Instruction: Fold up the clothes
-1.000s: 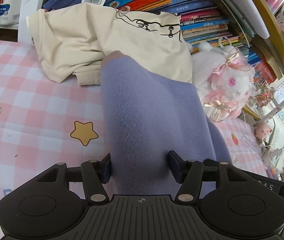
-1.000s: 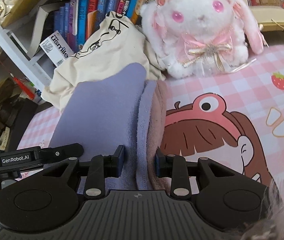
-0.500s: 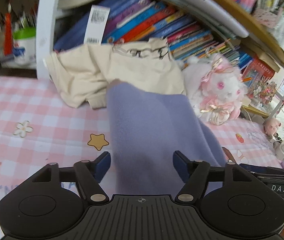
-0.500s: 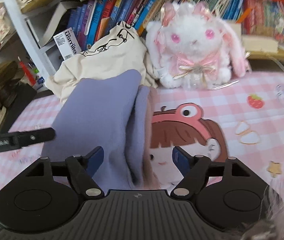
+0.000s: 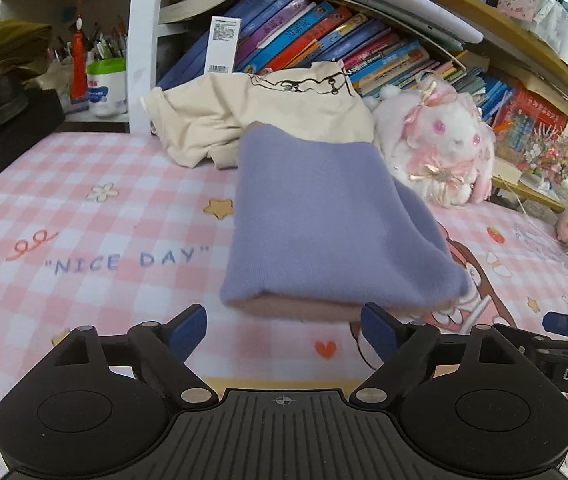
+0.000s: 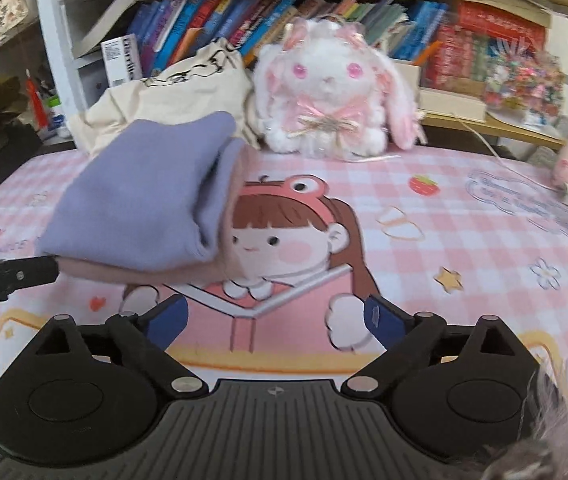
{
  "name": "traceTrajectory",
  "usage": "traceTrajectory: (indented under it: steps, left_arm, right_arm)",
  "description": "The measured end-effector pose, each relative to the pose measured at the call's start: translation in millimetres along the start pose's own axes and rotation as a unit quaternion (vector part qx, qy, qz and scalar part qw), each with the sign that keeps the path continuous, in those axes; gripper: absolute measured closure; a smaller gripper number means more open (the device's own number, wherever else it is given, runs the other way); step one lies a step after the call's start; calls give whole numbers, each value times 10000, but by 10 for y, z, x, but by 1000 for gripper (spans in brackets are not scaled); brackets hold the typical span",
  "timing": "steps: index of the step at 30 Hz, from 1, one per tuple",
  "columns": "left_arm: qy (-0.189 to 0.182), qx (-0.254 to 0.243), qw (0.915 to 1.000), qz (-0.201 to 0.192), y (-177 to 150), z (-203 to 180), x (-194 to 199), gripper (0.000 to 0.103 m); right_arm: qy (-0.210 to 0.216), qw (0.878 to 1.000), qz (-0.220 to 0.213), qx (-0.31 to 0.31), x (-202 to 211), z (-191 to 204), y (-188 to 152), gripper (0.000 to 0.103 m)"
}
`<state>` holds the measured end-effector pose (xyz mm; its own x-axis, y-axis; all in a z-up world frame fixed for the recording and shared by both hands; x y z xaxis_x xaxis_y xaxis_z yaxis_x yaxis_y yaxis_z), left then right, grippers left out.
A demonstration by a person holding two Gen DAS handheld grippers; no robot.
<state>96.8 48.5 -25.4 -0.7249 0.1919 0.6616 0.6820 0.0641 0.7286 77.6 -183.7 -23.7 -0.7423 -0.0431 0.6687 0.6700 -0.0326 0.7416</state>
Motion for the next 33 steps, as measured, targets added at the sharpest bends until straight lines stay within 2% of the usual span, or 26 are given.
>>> traceTrajectory:
  steps: [4, 8, 15, 23, 33]
  left_arm:
    - [184, 7, 9998, -77, -117, -70, 78, 17]
    - [489, -23, 9985, -225, -194, -117, 143, 10]
    - [801, -427, 9955, -288, -240, -201, 170, 7]
    - [763, -514, 9956, -177, -268, -231, 154, 6]
    - [756, -440, 9961, -122, -274, -207, 143, 6]
  right_arm:
    - [-214, 9994, -40, -279, 84, -98, -118, 5]
    - [-323, 9991, -121, -254, 143, -120, -205, 2]
    - [-318, 9993, -52, -181, 167, -115, -280, 2]
    - [-235, 9996, 30, -177, 163, -70, -290, 2]
    - [-338, 9994, 16, -57, 166, -43, -309, 2]
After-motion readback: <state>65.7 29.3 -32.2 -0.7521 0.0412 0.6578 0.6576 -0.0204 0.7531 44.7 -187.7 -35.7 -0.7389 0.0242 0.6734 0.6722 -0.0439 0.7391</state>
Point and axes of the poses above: each gripper's, at about its wrist camera, not at the fingertips, and x roughly against the way its jaws point, z to its left, y to its top, the point moved 2 cm from there along -x, roughly the way its jaws point, and after that the axes turned 1 degree about -y, right-handed, at the moved point
